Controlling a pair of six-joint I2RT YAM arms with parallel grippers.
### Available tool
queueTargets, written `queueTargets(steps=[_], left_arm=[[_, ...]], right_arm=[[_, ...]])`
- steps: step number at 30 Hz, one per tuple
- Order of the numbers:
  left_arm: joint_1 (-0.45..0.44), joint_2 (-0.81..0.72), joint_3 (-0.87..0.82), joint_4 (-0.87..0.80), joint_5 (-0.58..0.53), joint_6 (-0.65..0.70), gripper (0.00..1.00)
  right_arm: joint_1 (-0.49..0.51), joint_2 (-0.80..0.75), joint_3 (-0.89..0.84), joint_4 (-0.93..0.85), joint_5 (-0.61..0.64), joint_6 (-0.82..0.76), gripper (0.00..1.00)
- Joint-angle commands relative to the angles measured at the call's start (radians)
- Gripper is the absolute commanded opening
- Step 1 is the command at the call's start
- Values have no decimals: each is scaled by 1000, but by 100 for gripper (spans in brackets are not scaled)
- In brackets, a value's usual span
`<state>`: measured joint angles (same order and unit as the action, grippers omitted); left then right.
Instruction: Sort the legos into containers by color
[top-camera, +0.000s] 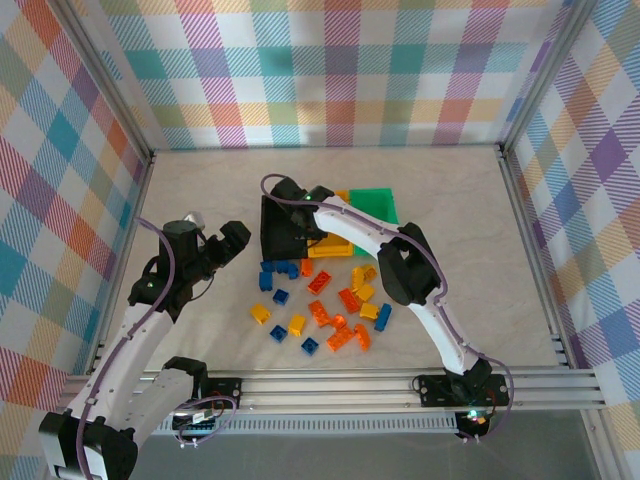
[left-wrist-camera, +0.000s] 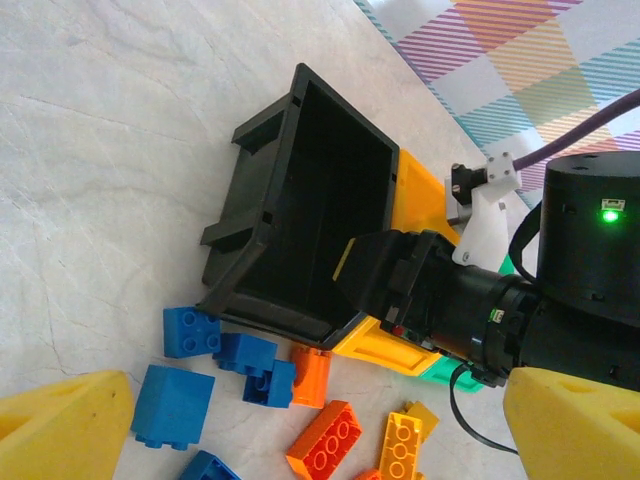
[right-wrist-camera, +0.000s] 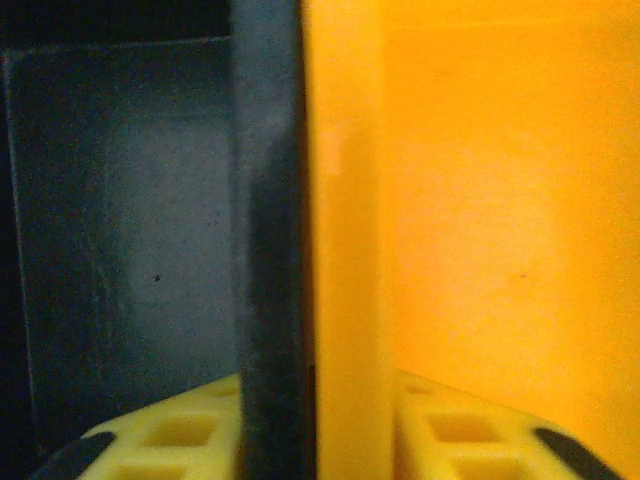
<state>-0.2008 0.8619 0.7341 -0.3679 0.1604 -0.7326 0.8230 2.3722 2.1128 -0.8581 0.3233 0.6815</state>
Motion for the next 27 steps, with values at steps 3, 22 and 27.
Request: queueTargets(steps=[3,22,27], left_arm=[[-11,2,-1,-11,7,11,96],[-11,37,38,29,36,18,97],[-12,17,6,66,42,0,98]], right_arm=[[15,-28,41,11,-29,-31,51],[15,-489,-418,305,40,-92,69],[-4,-708,-697,290,-11,-102,71]])
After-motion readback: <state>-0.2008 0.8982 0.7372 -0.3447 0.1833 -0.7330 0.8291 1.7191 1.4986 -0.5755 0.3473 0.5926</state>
